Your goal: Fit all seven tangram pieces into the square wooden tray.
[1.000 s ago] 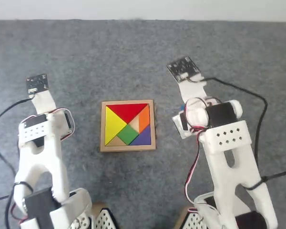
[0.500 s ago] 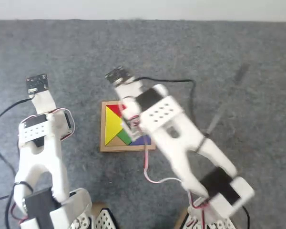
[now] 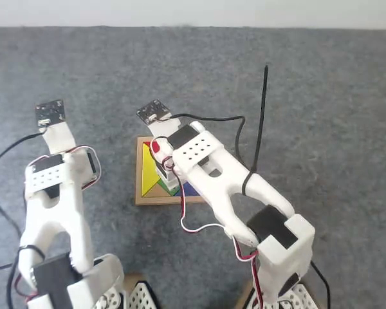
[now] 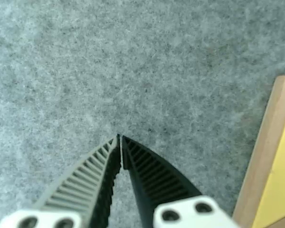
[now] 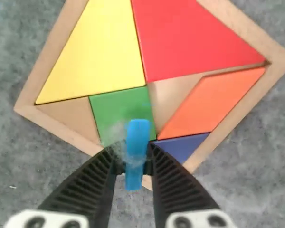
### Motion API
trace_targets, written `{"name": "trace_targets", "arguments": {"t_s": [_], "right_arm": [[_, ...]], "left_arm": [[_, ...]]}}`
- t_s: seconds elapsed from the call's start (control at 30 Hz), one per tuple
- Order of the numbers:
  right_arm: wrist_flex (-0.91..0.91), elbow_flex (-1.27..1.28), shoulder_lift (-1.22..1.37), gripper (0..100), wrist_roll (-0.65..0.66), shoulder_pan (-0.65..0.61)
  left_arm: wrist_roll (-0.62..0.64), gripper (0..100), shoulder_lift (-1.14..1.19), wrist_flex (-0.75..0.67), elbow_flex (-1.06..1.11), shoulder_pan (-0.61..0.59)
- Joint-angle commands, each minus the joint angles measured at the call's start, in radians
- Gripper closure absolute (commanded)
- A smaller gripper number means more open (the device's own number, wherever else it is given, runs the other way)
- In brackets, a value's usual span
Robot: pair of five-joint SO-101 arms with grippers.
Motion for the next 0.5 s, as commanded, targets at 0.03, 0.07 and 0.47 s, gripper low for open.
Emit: {"name": "trace_targets", "arguments": {"t_s": [0.03, 0.07, 0.47], "right_arm": [[-0.007, -0.043, -0.008, 80.6, -0.002, 0.016], [-0.005, -0.044, -0.010, 79.7, 0.000, 0.016], [0.073, -0.037, -0.168, 79.4, 0.006, 0.133]], "left_arm": [[-0.008, 99, -0.008, -0.005, -0.012, 0.003], [-0.008, 99, -0.008, -0.005, -0.012, 0.003], [-0.008, 99, -0.006, -0.005, -0.012, 0.003]]}}
